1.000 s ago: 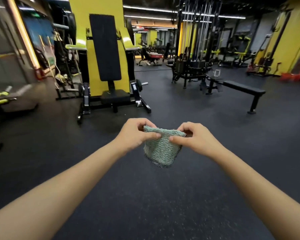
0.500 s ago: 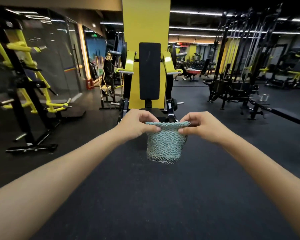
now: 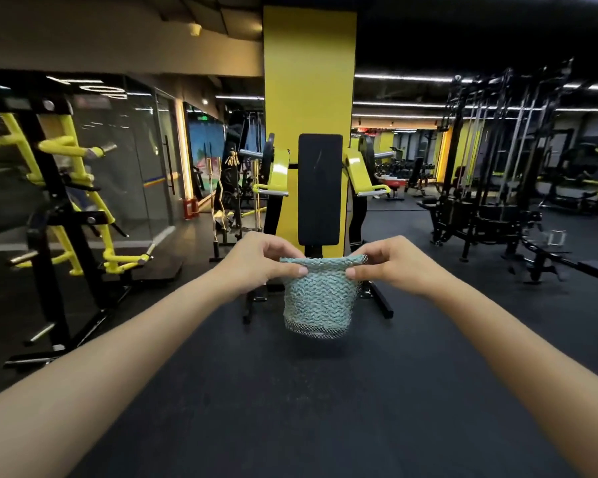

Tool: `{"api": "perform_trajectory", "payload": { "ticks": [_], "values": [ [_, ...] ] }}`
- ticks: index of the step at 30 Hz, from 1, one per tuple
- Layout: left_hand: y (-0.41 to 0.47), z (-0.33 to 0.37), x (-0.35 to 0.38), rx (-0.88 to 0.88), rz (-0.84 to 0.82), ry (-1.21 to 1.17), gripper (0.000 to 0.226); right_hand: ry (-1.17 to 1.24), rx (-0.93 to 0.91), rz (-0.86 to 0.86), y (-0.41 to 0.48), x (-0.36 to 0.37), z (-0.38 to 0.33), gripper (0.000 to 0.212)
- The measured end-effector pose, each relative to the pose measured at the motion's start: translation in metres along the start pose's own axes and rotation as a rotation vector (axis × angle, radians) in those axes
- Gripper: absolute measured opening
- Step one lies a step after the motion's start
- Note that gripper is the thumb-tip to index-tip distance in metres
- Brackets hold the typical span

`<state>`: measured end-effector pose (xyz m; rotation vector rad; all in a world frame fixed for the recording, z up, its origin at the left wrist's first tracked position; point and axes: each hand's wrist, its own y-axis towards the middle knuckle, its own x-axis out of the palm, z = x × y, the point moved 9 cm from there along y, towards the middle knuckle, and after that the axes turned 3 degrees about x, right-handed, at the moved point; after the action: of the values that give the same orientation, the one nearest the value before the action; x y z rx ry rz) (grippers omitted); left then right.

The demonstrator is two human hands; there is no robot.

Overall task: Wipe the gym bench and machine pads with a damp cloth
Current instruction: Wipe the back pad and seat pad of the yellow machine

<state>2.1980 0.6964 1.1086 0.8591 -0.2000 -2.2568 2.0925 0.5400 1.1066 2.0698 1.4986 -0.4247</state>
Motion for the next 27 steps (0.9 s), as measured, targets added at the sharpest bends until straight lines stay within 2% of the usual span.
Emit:
{"api": "perform_trajectory", "payload": {
  "ticks": [8,11,21,27],
  "values": [
    [0.093,-0.083,-0.036,-0.019,0.026,-0.011,0.01,0.083,0.056,-0.012,0.126,0.02,0.049,0.003],
    [0.135,-0.119,-0.039,-0.04,0.041,-0.023,0.009,0.043,0.057,0.006,0.177,0.016,0.073,0.008],
    [0.337,-0.204,-0.07,-0.035,0.106,-0.017,0.014,0.004,-0.017,-0.029,0.388,-0.032,0.129,0.004],
    [0.444,-0.258,-0.087,-0.044,0.106,0.011,0.013,0.008,-0.029,0.01,0.5,-0.051,0.172,0.011]
  ]
}}
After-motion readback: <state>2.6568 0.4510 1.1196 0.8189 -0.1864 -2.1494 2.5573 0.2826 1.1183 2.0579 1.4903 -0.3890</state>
